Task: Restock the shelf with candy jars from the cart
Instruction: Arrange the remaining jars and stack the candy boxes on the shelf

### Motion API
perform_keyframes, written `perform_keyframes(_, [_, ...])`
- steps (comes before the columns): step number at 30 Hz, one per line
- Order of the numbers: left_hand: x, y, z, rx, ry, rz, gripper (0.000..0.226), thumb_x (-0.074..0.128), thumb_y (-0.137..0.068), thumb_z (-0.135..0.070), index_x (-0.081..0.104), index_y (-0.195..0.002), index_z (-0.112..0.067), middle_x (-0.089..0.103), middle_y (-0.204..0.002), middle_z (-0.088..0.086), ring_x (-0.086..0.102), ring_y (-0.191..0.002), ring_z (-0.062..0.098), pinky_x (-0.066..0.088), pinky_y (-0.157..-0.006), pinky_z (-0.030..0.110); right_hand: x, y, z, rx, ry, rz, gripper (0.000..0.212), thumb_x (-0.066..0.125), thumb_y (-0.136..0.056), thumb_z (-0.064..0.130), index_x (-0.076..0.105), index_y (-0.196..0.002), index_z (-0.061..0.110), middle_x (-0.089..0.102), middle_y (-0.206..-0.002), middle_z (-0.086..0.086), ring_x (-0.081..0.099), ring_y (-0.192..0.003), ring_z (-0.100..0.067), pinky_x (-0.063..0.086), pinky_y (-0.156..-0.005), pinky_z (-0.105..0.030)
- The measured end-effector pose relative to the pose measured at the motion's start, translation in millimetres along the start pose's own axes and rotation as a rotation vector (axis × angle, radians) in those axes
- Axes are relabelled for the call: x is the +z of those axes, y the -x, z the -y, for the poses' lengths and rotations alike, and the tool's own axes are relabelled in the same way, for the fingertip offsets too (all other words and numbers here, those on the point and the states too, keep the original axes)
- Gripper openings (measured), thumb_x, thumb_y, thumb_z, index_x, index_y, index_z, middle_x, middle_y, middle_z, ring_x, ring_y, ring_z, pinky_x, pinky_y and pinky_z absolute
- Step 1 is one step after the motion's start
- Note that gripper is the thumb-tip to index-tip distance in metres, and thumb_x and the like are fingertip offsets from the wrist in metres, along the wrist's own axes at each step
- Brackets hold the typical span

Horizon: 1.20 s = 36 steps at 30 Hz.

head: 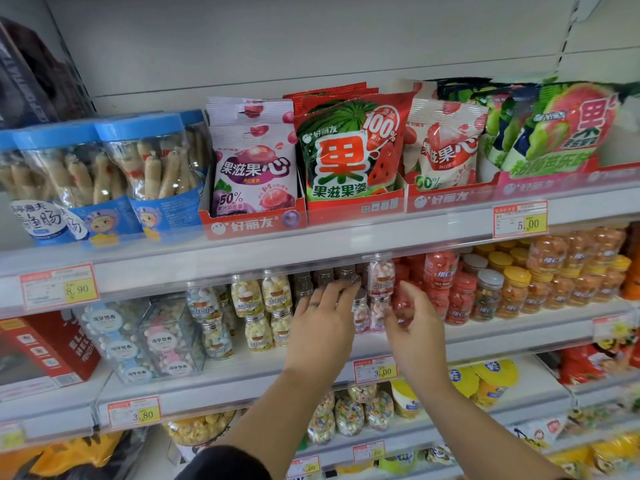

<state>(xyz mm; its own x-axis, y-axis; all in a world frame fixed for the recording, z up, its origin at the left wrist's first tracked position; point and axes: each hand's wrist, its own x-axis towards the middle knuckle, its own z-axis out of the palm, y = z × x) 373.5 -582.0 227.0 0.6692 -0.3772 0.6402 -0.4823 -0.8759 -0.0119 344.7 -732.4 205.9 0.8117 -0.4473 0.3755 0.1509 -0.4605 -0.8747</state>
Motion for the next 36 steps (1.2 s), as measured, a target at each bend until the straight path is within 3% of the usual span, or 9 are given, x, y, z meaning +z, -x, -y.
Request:
perform_keyframes(2, [5, -16, -3, -0.006, -0.043, 0.050, 0.055, 0.086, -0.066, -0.019, 0.069, -0.118, -0.022, 0.069, -0.113, -0.002, 0.068, -0.098, 0.021, 0.056, -0.081, 0.038, 2, 5, -1, 0.042, -0.027, 0.005, 0.052, 0.065, -0.093, 0.013, 0.048, -0.141, 0.020, 0.060, -0.117, 0.011, 0.060, -0.096, -0.002, 0.054, -0.082, -0.027])
perform_keyframes(5, [13, -30, -4, -0.053, -0.092, 0.155, 0.041, 0.085, -0.068, -0.027, 0.072, -0.107, -0.027, 0.070, -0.104, -0.005, 0.067, -0.095, 0.021, 0.054, -0.078, 0.039, 6, 15, -9, 0.104, -0.056, 0.028, 0.050, 0.062, -0.094, 0.015, 0.048, -0.142, 0.020, 0.060, -0.113, 0.013, 0.060, -0.103, -0.007, 0.053, -0.090, -0.037])
perform_keyframes(8, [23, -33, -4, -0.071, -0.117, 0.205, 0.033, 0.079, -0.074, -0.029, 0.071, -0.105, -0.029, 0.069, -0.106, -0.006, 0.064, -0.100, 0.022, 0.051, -0.081, 0.039, 11, 19, -17, 0.138, -0.071, 0.051, 0.049, 0.060, -0.094, 0.015, 0.048, -0.141, 0.020, 0.062, -0.130, 0.005, 0.058, -0.118, -0.014, 0.049, -0.100, -0.043])
perform_keyframes(14, [27, -31, -5, -0.057, -0.143, 0.206, 0.042, 0.089, -0.058, -0.023, 0.074, -0.096, -0.029, 0.070, -0.100, -0.008, 0.066, -0.094, 0.020, 0.053, -0.078, 0.040, 14, 16, -20, 0.138, -0.043, 0.075, 0.051, 0.061, -0.093, 0.012, 0.048, -0.142, 0.020, 0.059, -0.136, 0.005, 0.057, -0.122, -0.014, 0.046, -0.104, -0.038])
perform_keyframes(22, [27, -31, -6, -0.057, -0.141, 0.178, 0.041, 0.089, -0.057, -0.020, 0.073, -0.094, -0.029, 0.070, -0.096, -0.009, 0.067, -0.091, 0.019, 0.053, -0.078, 0.039, 17, 15, -23, 0.139, -0.036, 0.081, 0.050, 0.060, -0.093, 0.014, 0.049, -0.141, 0.022, 0.059, -0.135, 0.008, 0.055, -0.123, -0.012, 0.046, -0.105, -0.038])
perform_keyframes(27, [24, -24, -6, -0.076, -0.090, 0.178, 0.053, 0.092, -0.053, -0.021, 0.074, -0.102, -0.029, 0.071, -0.106, -0.009, 0.068, -0.095, 0.020, 0.054, -0.076, 0.041, 13, 18, -19, 0.133, -0.024, 0.092, 0.050, 0.060, -0.094, 0.013, 0.048, -0.142, 0.021, 0.059, -0.137, 0.006, 0.055, -0.124, -0.012, 0.045, -0.105, -0.034])
perform_keyframes(31, [9, -9, -11, -0.106, 0.058, 0.044, 0.048, 0.085, -0.070, -0.018, 0.072, -0.116, -0.024, 0.069, -0.116, -0.006, 0.067, -0.102, 0.022, 0.053, -0.084, 0.044, -10, 16, -16, 0.119, -0.003, 0.075, 0.048, 0.060, -0.095, 0.014, 0.051, -0.141, 0.021, 0.059, -0.135, 0.007, 0.054, -0.124, -0.011, 0.045, -0.107, -0.036])
perform_keyframes(34, [6, 8, -26, -0.042, 0.158, -0.042, 0.039, 0.080, -0.076, -0.012, 0.073, -0.112, -0.022, 0.068, -0.115, -0.005, 0.067, -0.097, 0.022, 0.053, -0.086, 0.043, -34, 17, -28, 0.074, 0.090, 0.003, 0.040, 0.062, -0.096, 0.017, 0.057, -0.135, 0.021, 0.062, -0.130, 0.009, 0.055, -0.119, -0.009, 0.046, -0.104, -0.034])
perform_keyframes(36, [12, 20, -38, 0.027, 0.231, -0.012, 0.036, 0.080, -0.076, -0.012, 0.073, -0.109, -0.023, 0.068, -0.112, -0.006, 0.068, -0.094, 0.020, 0.053, -0.086, 0.040, -47, 17, -38, 0.041, 0.173, 0.003, 0.038, 0.062, -0.096, 0.019, 0.059, -0.134, 0.019, 0.062, -0.131, 0.007, 0.055, -0.120, -0.011, 0.046, -0.103, -0.033])
